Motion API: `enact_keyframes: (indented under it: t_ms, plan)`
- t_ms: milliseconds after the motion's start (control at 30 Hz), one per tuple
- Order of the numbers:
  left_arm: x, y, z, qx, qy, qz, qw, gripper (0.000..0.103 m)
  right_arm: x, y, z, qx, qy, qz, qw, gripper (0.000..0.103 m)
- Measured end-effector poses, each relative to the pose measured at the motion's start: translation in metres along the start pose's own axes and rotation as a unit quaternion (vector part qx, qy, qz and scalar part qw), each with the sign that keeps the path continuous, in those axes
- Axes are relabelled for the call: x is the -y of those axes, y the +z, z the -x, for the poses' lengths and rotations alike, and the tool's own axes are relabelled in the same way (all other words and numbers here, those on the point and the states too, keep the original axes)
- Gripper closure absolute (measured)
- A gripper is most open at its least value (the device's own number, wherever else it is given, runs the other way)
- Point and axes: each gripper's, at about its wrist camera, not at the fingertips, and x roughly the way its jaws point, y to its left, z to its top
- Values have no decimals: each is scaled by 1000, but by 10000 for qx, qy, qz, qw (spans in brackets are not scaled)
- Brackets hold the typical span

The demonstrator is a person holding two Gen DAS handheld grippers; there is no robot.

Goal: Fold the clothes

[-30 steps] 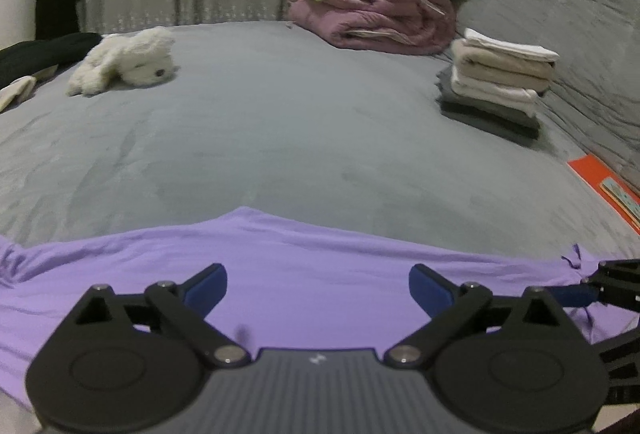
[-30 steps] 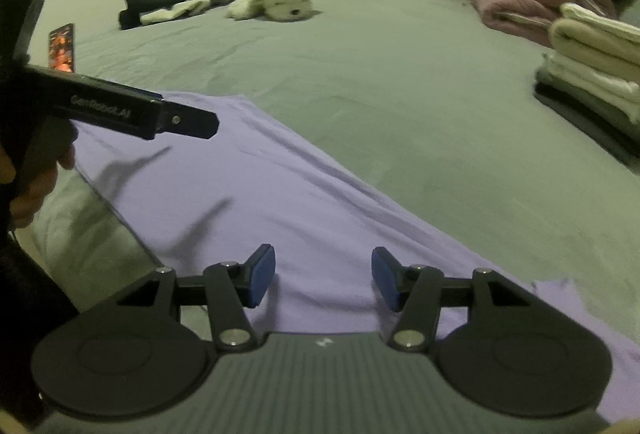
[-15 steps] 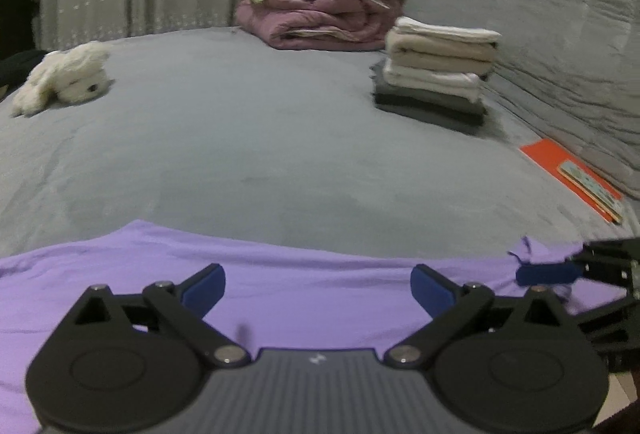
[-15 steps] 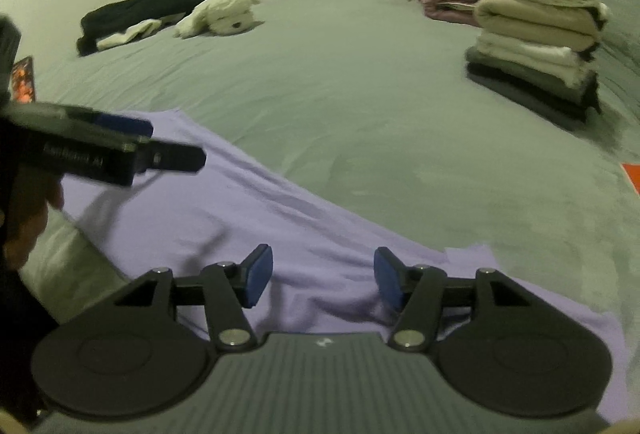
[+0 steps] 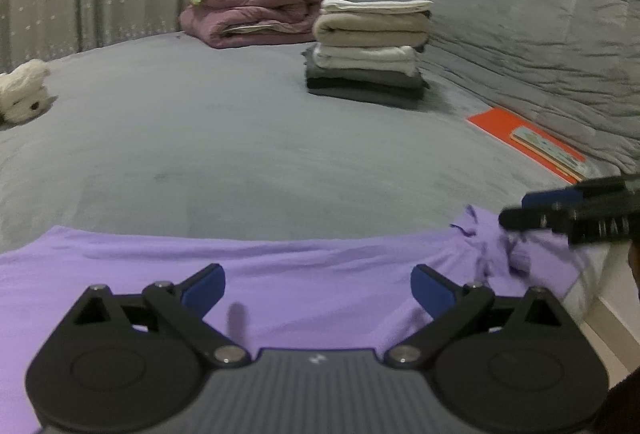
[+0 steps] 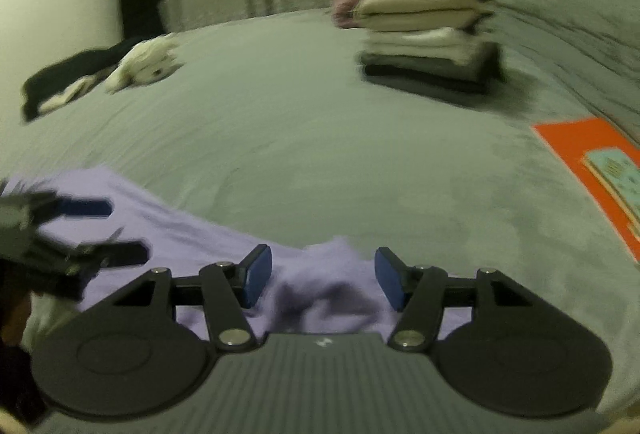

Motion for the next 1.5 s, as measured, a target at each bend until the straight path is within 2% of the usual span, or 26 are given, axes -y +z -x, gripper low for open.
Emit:
enact_keyframes:
  t_ms: [133, 300, 467, 533, 600, 633, 700, 733, 800, 900, 1067, 1233, 1367, 1500]
  plan:
    - [9, 0, -1, 55, -145, -114, 9998, 3, 27, 1, 7, 94, -110, -646, 9978, 42]
    - [18, -2, -2, 105, -453, -192, 9987, 3, 43, 9, 2, 79, 168, -1347, 9907, 42]
    - [29, -3, -1, 162, -828, -334, 9959, 4, 30, 19, -14, -84, 320, -1176, 9925, 53]
    - [33, -6, 1, 202, -959, -441, 9942, 7, 23, 20, -23, -256, 363, -1063, 9933, 56]
    - [37, -7, 4, 243, -1123, -558, 9918, 19, 18, 20, -32, -423, 347, -925, 9942, 64]
    - [39, -8, 5, 241, -1223, -605, 9904, 22, 15, 20, -38, -495, 315, -851, 9946, 71]
    - [43, -10, 7, 231, -1430, -684, 9871, 32, 12, 19, -46, -609, 279, -771, 9948, 86]
    - [45, -11, 8, 227, -1535, -724, 9852, 34, 12, 19, -47, -620, 261, -777, 9947, 100]
    - [50, -13, 8, 188, -1668, -830, 9823, 42, 13, 18, -48, -624, 220, -796, 9946, 100]
    - [58, -16, 5, 68, -1778, -922, 9797, 53, 16, 21, -30, -275, 65, -892, 9956, 100]
    - [64, -18, -1, -62, -1862, -937, 9780, 60, 23, 23, 11, 543, -241, -1028, 9929, 100]
    - [66, -19, -3, -120, -1940, -963, 9762, 63, 23, 18, 45, 1025, -609, -1036, 9875, 100]
    - [65, -20, -3, -185, -2009, -1038, 9739, 66, 28, 16, 53, 957, -907, -1075, 9854, 100]
    - [65, -19, 0, -236, -2135, -1096, 9705, 67, 35, 2, 55, 514, -1110, -1268, 9844, 100]
